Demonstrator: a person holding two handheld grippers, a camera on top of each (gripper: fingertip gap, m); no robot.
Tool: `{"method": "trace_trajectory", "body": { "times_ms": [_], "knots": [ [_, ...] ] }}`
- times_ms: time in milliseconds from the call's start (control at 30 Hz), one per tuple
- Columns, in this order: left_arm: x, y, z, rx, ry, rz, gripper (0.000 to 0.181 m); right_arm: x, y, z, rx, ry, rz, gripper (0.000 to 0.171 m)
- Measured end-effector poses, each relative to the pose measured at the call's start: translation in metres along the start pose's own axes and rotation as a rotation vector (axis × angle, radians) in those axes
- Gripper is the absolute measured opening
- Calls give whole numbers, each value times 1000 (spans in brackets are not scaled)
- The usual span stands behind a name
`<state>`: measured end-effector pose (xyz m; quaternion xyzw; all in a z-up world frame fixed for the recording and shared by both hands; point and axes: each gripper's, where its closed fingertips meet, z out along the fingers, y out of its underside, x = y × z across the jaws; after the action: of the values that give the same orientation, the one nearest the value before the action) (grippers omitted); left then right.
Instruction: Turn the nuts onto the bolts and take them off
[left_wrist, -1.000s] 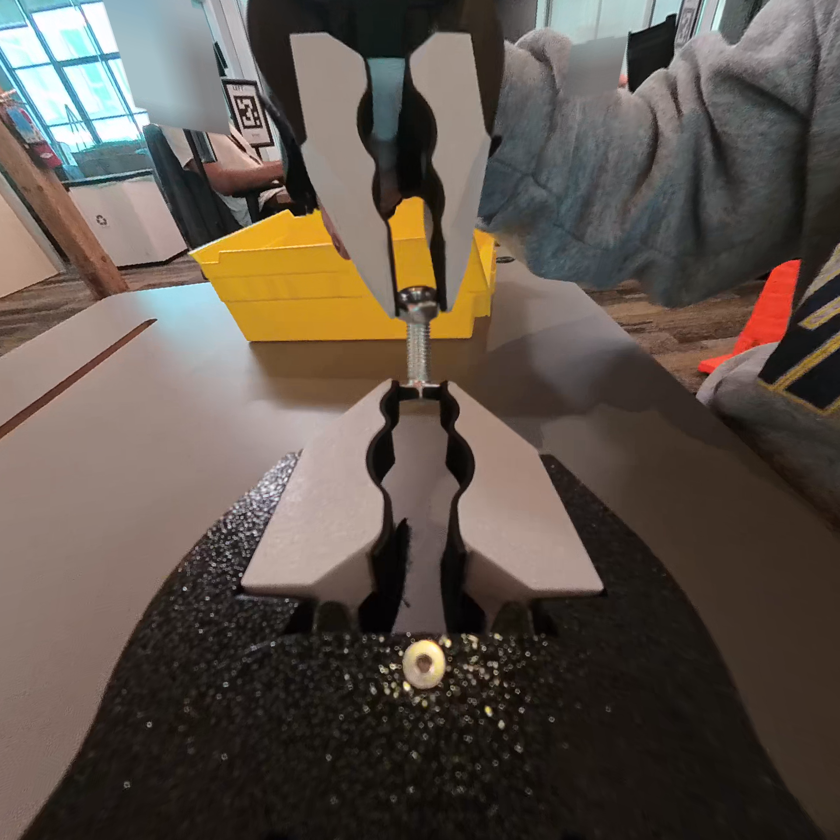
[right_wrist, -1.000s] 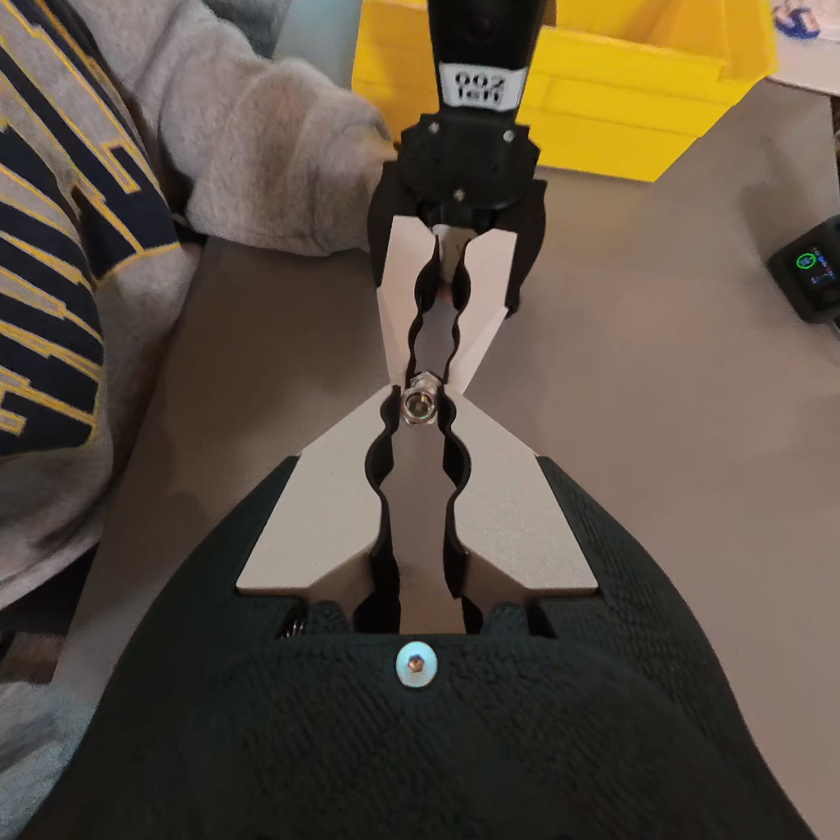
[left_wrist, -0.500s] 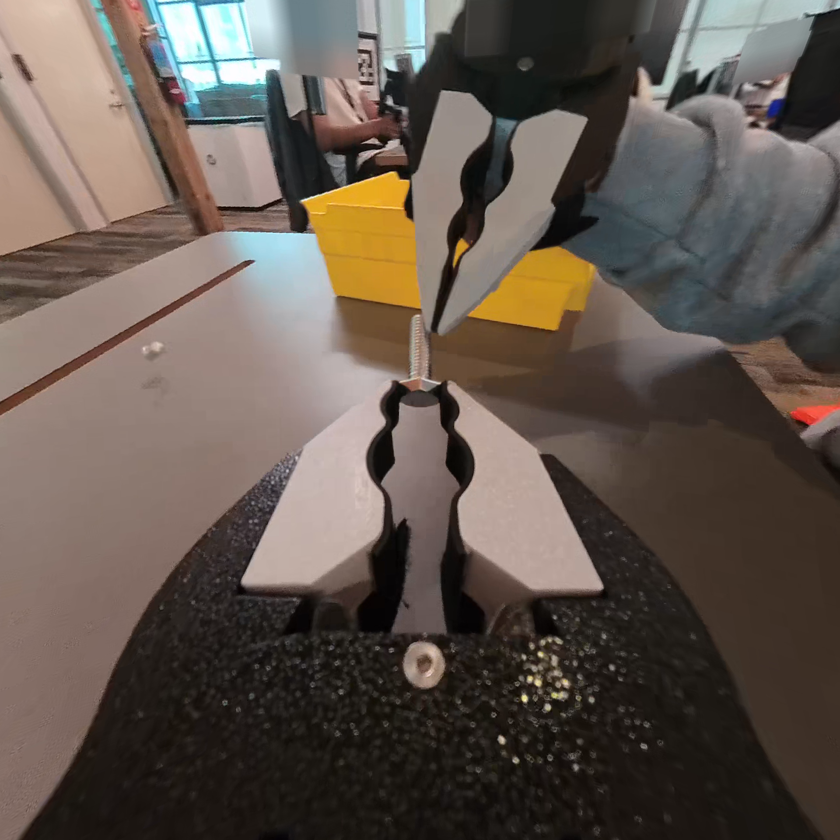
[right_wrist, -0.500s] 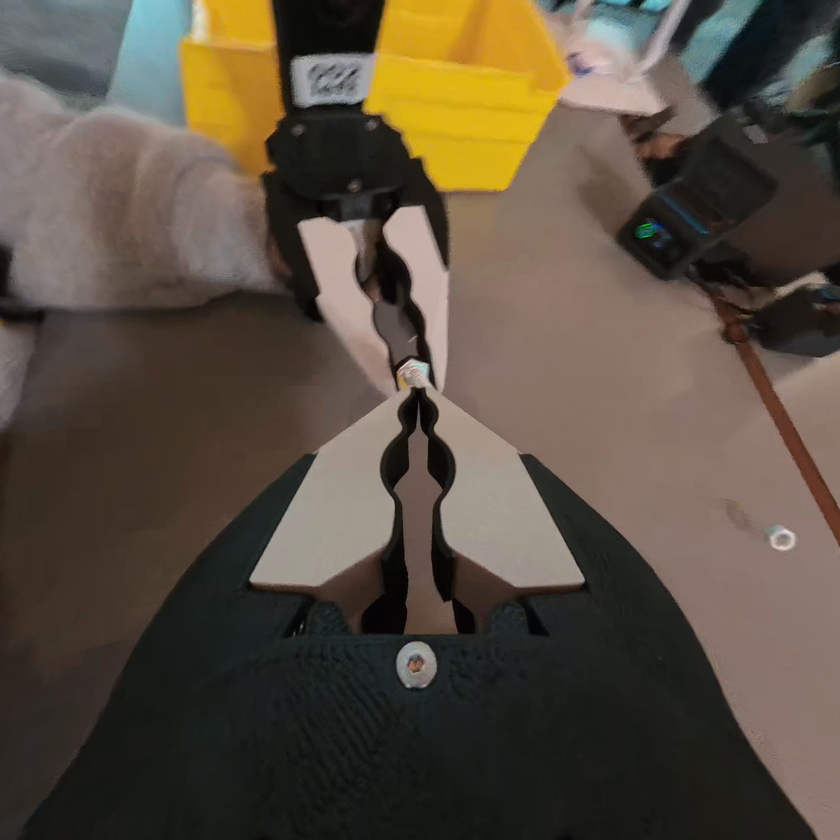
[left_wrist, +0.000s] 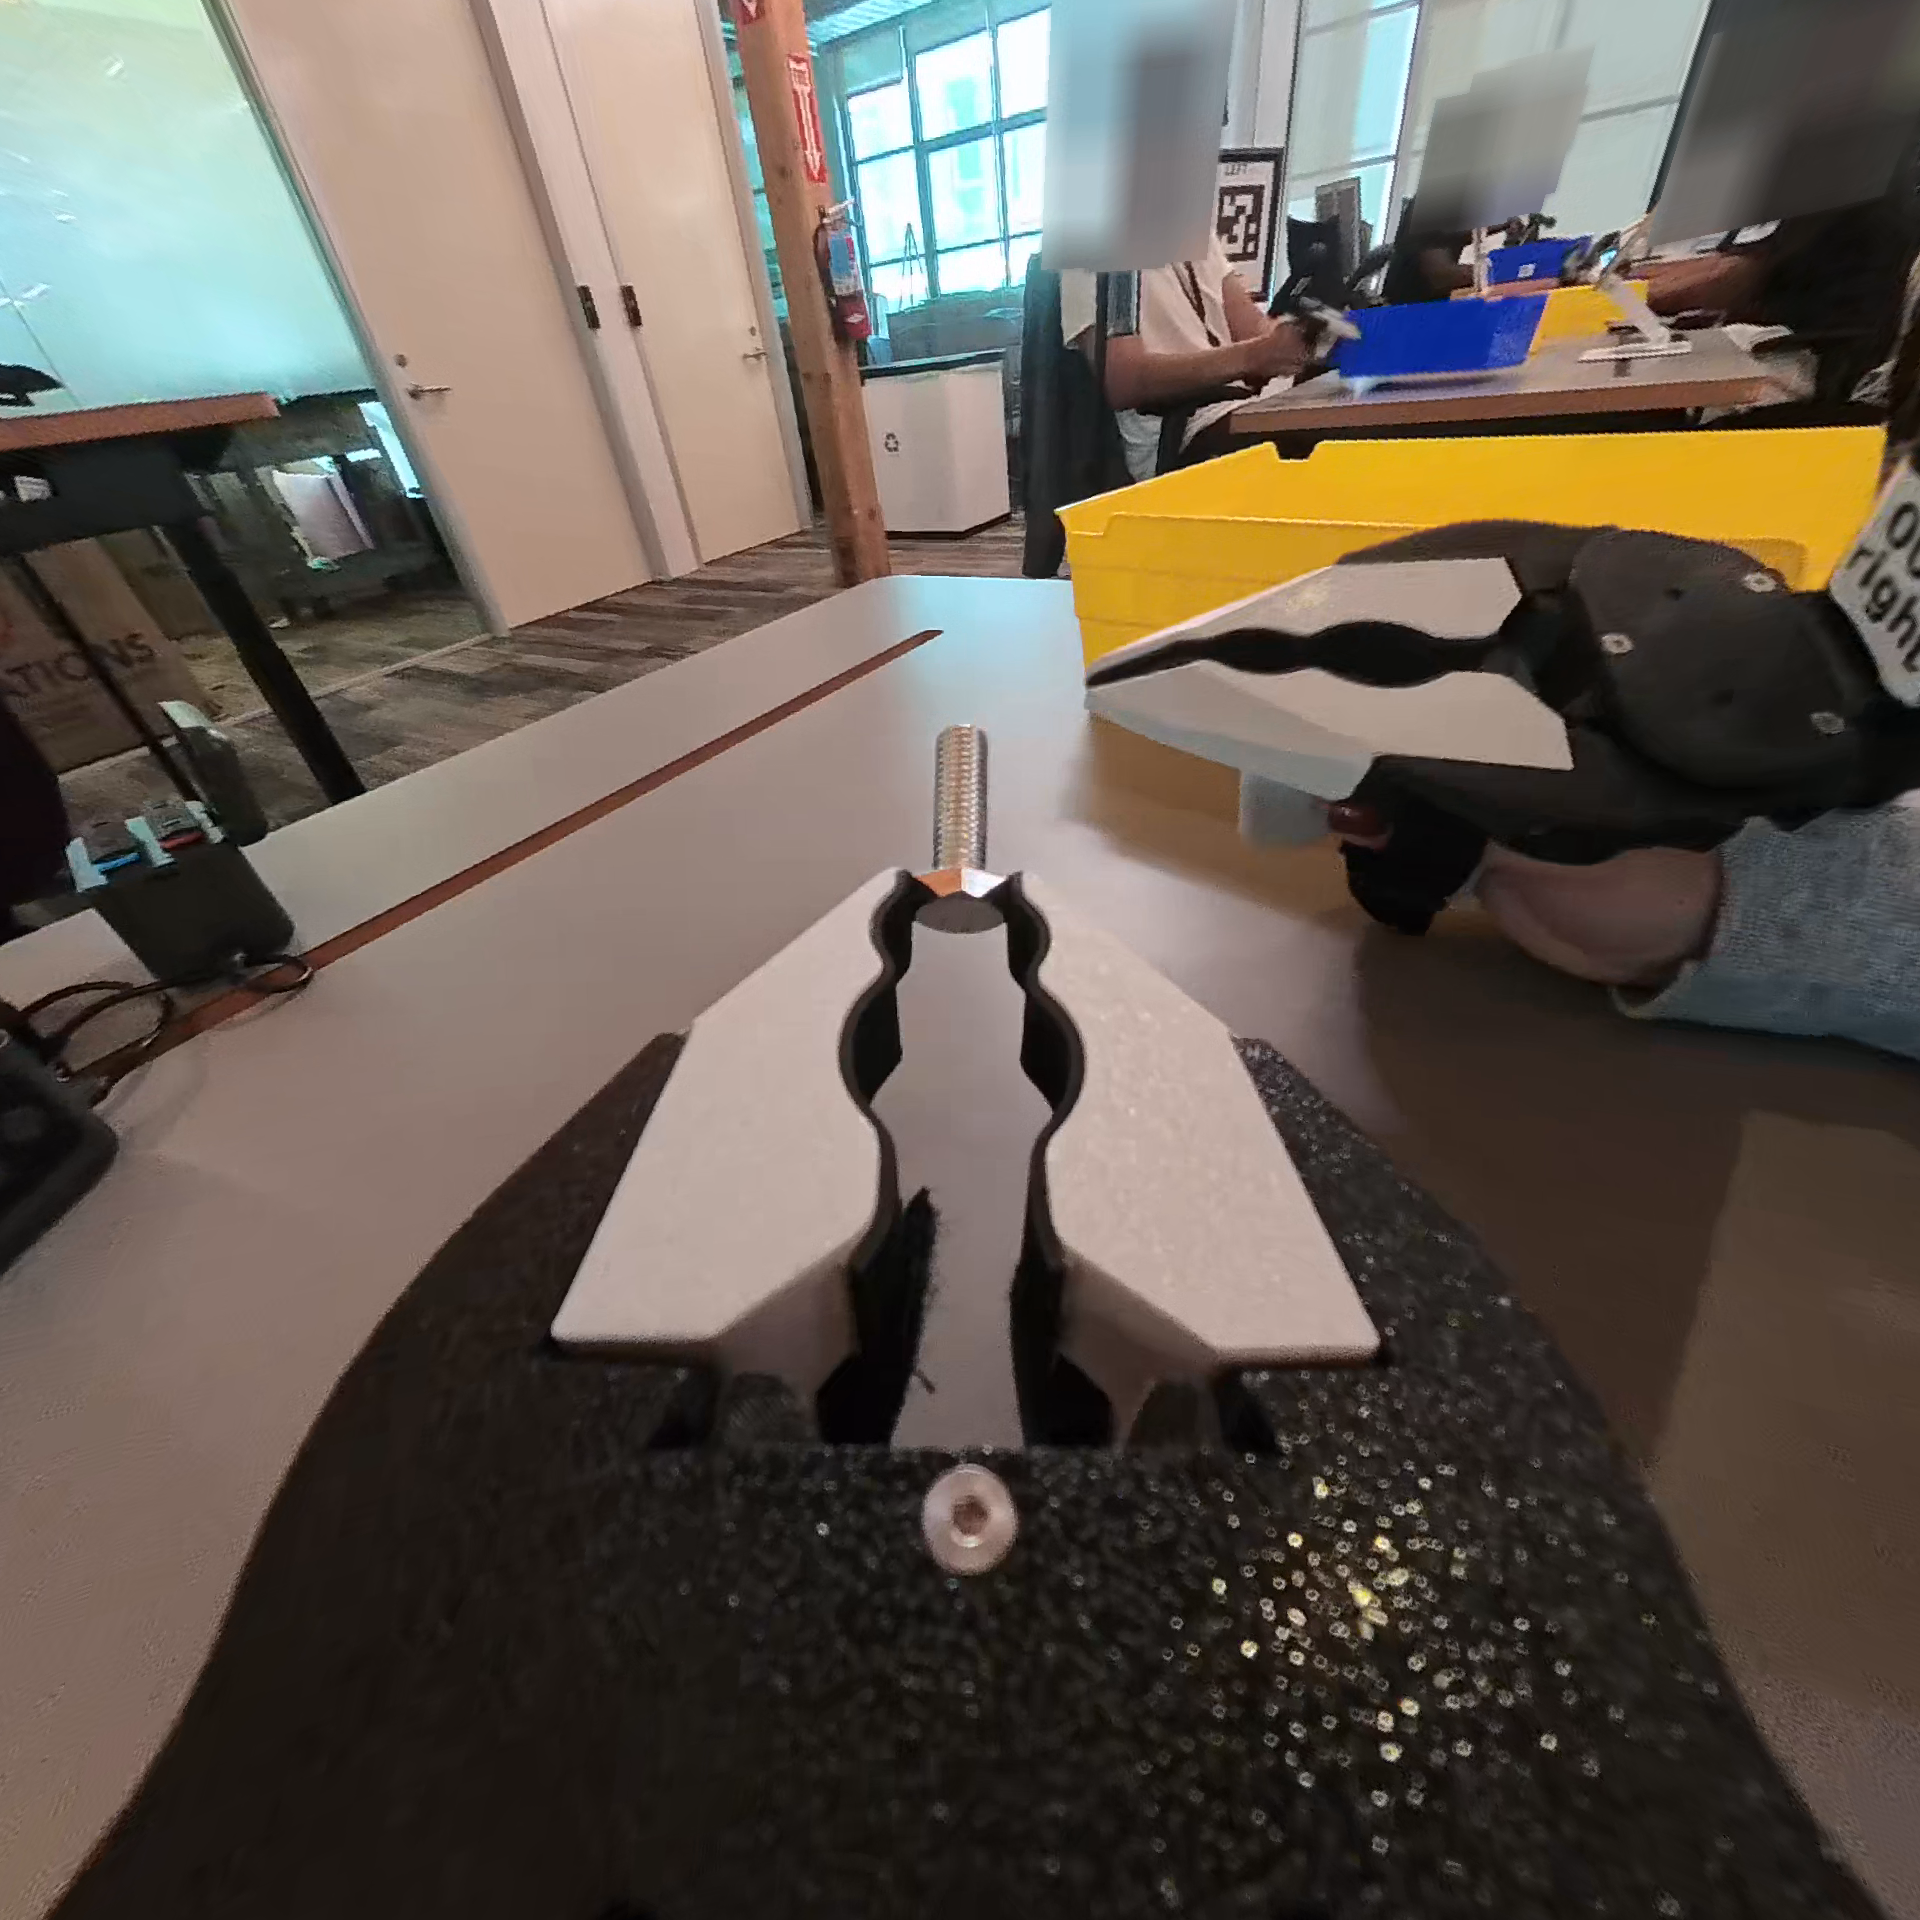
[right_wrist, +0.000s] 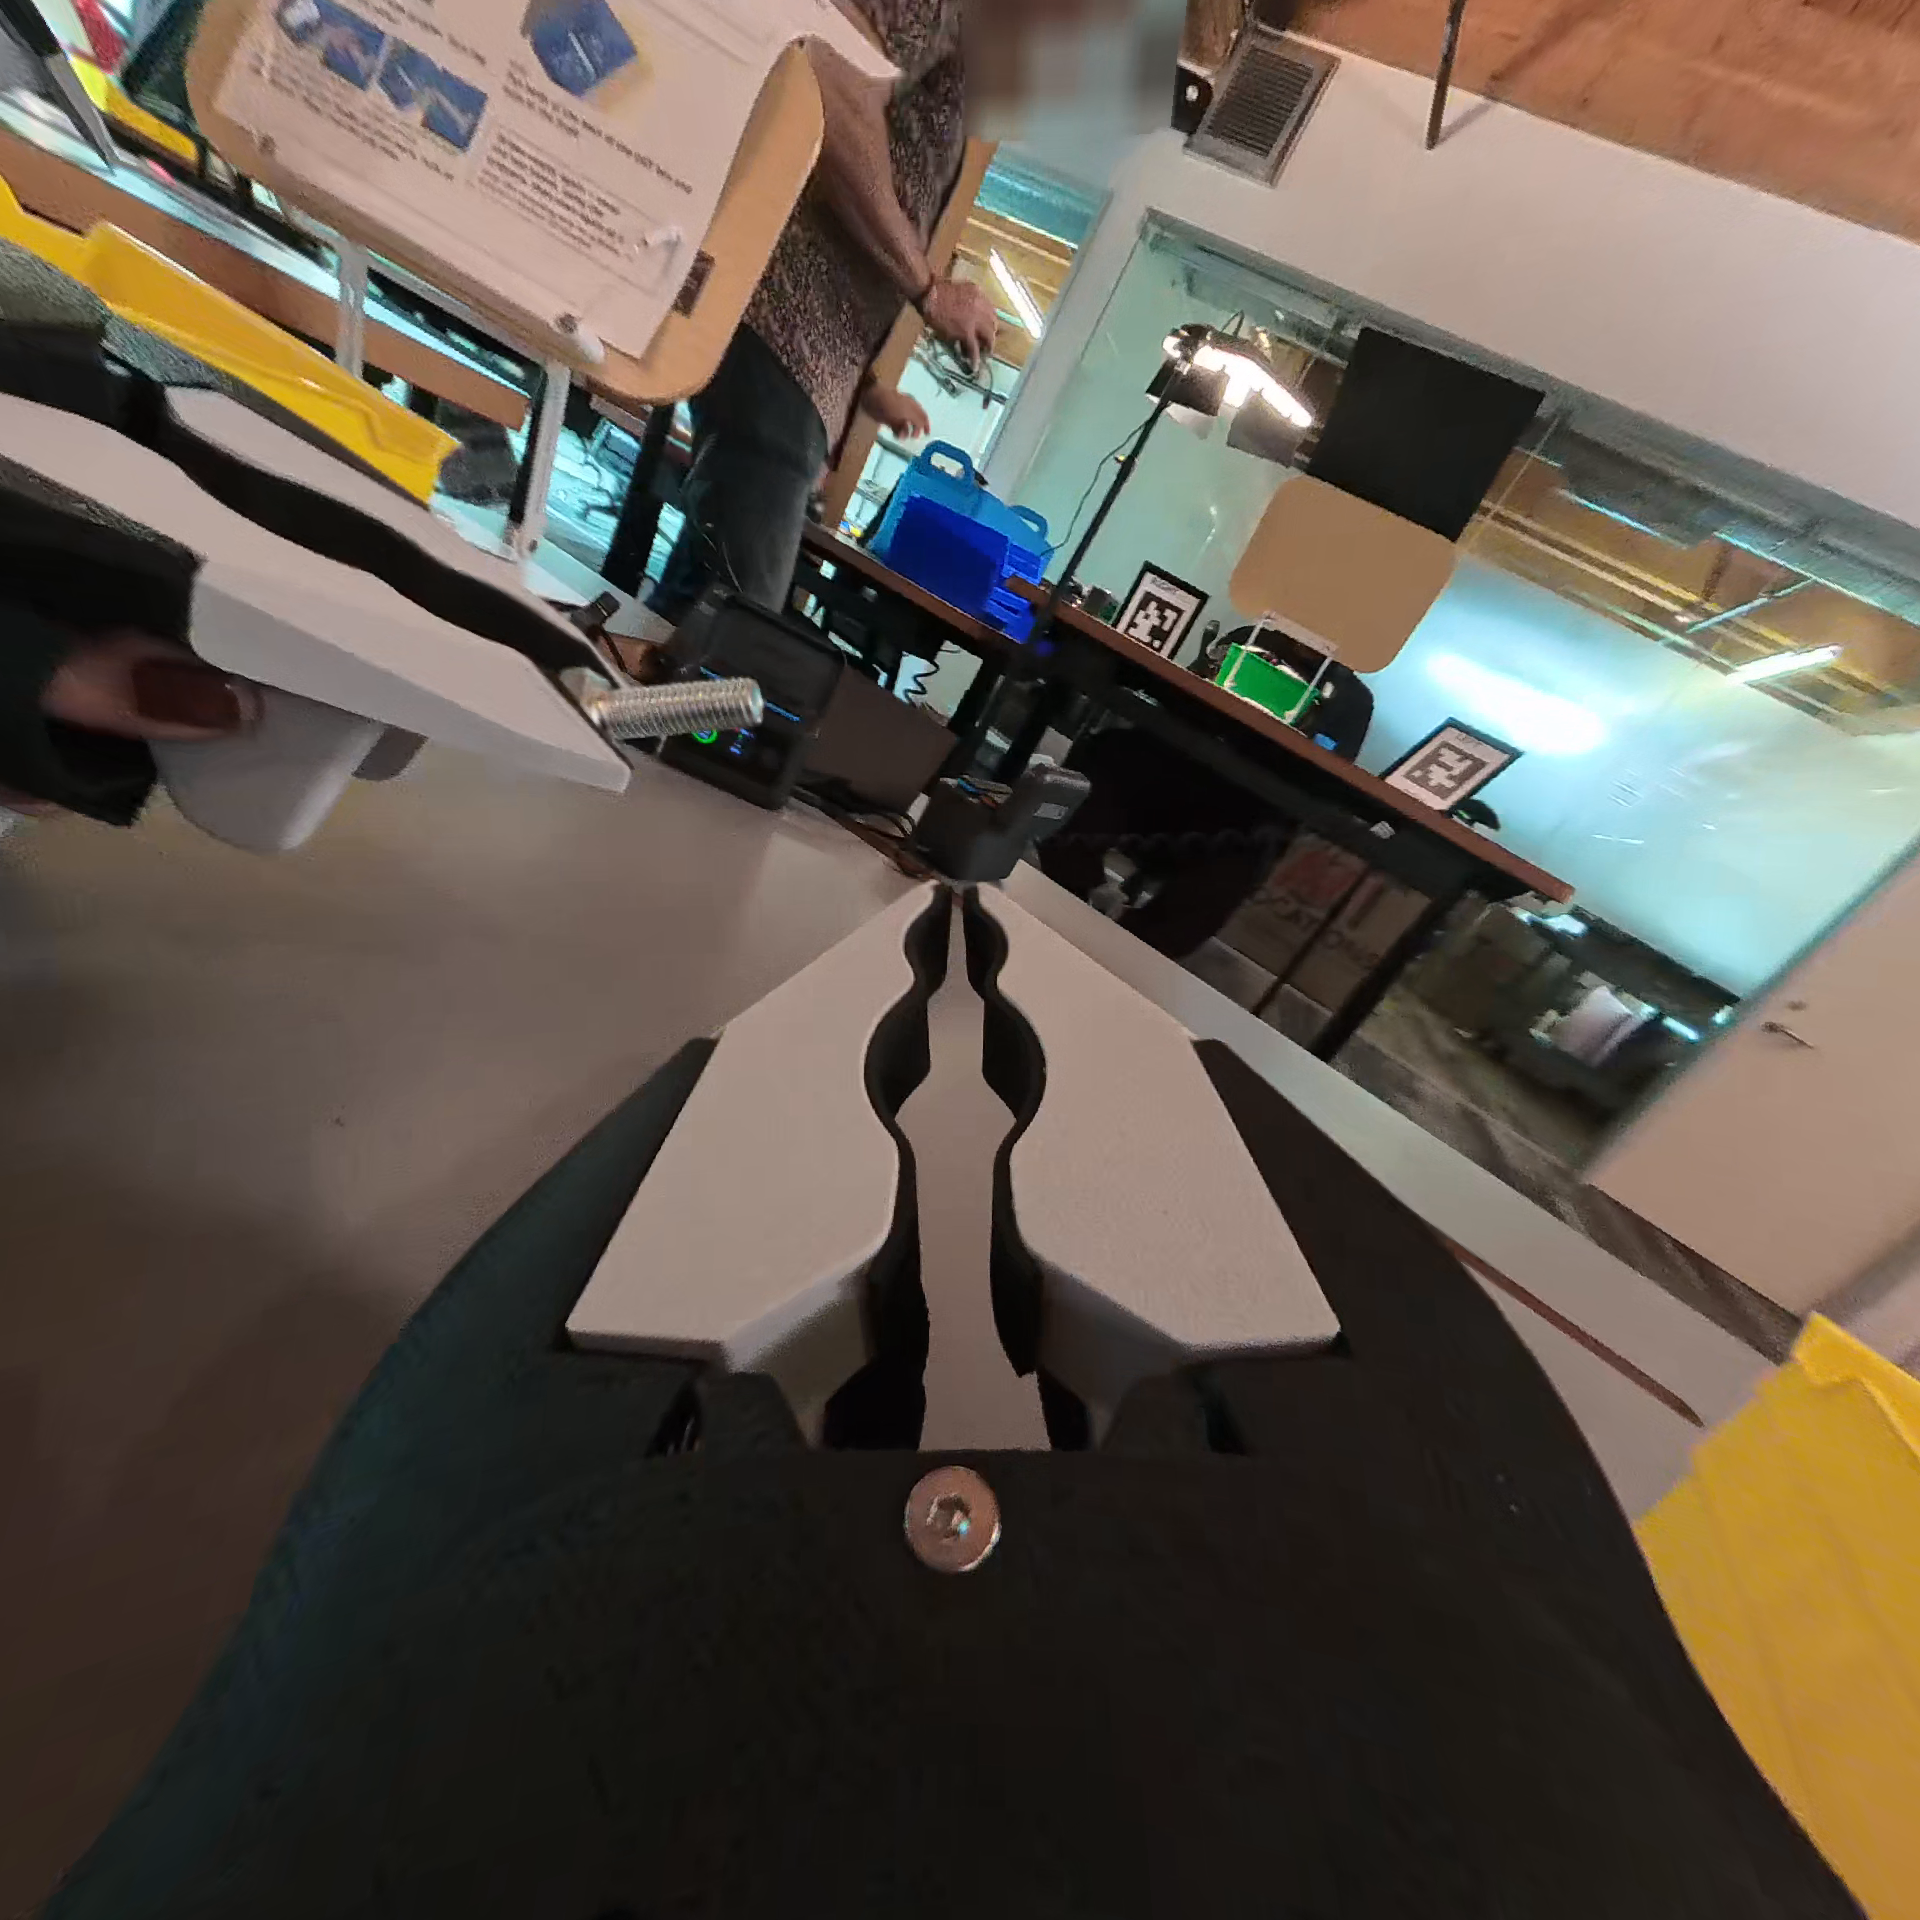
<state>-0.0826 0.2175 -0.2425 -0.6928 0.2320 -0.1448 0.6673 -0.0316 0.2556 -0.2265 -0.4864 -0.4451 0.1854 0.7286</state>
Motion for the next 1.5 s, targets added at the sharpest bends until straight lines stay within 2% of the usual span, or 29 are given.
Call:
{"method": "trace_trajectory", "body": {
  "times_ms": [33, 600, 833, 967, 1367, 1500],
  "knots": [
    [0, 0, 0, -2, -2, 3, 15, -1, 1, 1, -5, 0, -2, 0],
    [-21, 0, -6, -3, -162, 80, 15, 1, -1, -1, 9, 10, 5, 0],
    [-23, 39, 6, -272, -190, 138, 15, 6, 3, -1, -11, 40, -2, 0],
    [-14, 46, 10, -319, -167, 221, 15, 7, 3, -1, -13, 48, 2, 0],
    [-12, 80, 17, -531, -144, 272, 16, 6, 4, 0, -20, 41, -14, 0],
    [-14, 80, 17, -532, -149, 250, 16, 5, 4, 0, -21, 39, -17, 0]
  ]
}}
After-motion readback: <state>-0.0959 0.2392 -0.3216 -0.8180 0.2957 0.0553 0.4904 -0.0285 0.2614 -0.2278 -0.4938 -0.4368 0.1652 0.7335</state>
